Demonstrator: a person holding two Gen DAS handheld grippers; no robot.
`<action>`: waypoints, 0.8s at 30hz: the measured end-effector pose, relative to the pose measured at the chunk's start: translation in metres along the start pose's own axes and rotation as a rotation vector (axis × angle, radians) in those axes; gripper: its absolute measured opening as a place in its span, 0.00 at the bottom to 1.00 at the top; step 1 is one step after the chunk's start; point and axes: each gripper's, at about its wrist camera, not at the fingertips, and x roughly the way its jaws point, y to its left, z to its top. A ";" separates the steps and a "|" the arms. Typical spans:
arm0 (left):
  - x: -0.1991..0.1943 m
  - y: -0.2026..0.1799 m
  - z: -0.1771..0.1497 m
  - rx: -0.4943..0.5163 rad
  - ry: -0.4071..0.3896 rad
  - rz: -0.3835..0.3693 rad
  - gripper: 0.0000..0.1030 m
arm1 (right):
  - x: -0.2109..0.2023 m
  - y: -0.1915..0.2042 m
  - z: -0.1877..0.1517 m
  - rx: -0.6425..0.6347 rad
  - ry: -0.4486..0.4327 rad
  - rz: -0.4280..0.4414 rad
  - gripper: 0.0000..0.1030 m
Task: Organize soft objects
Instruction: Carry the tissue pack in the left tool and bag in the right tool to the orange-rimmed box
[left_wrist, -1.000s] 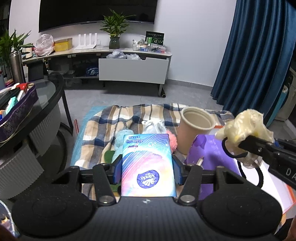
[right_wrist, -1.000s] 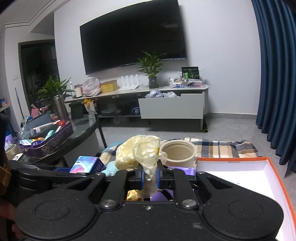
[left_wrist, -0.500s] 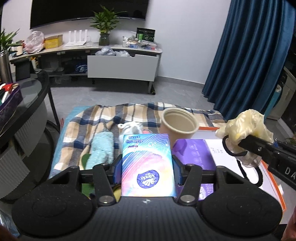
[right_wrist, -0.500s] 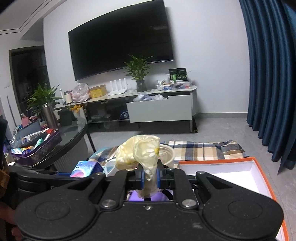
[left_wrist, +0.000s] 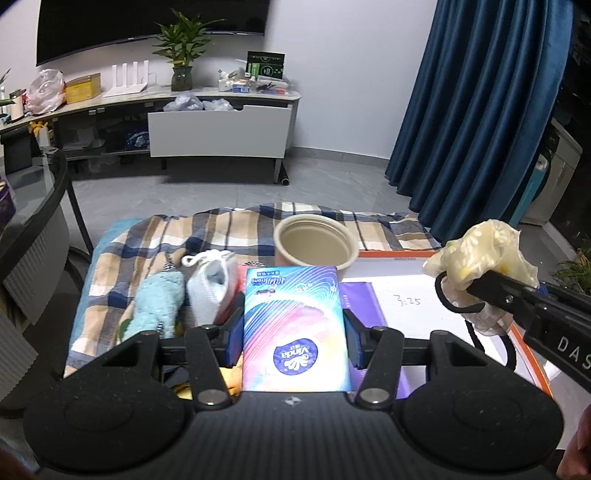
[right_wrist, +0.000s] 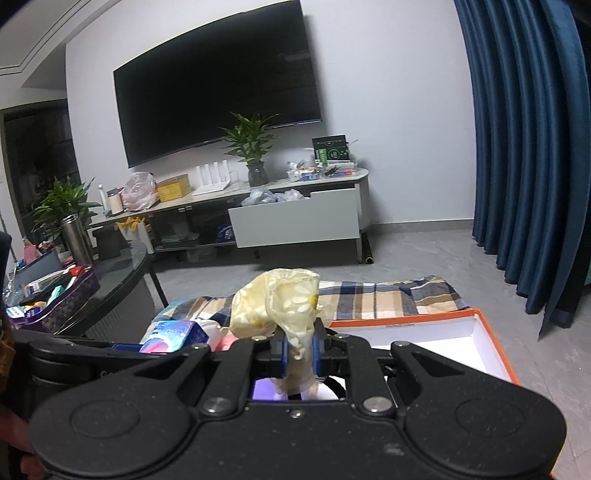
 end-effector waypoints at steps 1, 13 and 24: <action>0.001 -0.002 0.000 0.003 0.001 -0.001 0.52 | 0.000 -0.003 0.000 0.003 -0.001 -0.005 0.15; 0.015 -0.038 0.004 0.055 0.008 -0.071 0.52 | -0.007 -0.047 0.002 0.055 -0.009 -0.103 0.15; 0.040 -0.073 0.006 0.096 0.045 -0.139 0.52 | -0.006 -0.087 -0.003 0.100 0.027 -0.159 0.15</action>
